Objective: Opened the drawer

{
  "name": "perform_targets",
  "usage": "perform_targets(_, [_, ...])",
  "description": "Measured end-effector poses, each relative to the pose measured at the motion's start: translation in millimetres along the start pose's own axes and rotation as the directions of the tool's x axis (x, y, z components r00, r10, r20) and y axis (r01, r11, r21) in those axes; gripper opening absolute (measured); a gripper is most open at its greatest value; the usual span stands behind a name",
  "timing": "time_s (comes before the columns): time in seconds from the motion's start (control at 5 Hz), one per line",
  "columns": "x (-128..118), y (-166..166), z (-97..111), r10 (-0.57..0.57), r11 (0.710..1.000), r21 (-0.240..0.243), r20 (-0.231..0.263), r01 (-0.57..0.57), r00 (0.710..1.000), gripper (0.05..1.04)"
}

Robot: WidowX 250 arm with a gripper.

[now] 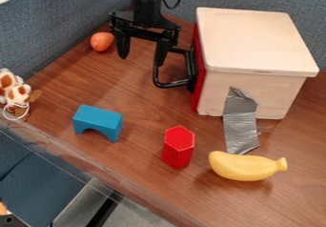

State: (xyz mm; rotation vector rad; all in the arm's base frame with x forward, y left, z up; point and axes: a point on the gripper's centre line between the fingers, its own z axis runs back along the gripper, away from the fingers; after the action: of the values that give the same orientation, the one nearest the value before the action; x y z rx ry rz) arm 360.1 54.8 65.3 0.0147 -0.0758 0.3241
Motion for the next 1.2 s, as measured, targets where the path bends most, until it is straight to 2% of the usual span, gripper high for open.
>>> perform_targets(0.2, [3.6, -1.2, 0.6, 0.026, 1.0, -0.002, 0.008, -0.026, 1.0, 0.999])
perform_targets(0.4, [1.4, -1.7, -17.3, 0.052, 0.999, 0.009, -0.037, -0.051, 0.998, 0.999])
perform_targets(0.6, [-1.0, -4.2, -25.8, 0.071, 0.997, 0.015, -0.059, -0.071, 0.996, 0.999])
perform_targets(0.8, [-2.1, -4.5, -28.5, 0.079, 0.997, 0.015, -0.069, -0.078, 0.995, 0.948])
perform_targets(1.2, [-2.8, -11.9, -28.4, 0.066, 0.998, -0.001, -0.068, -0.066, 0.995, 0.381])
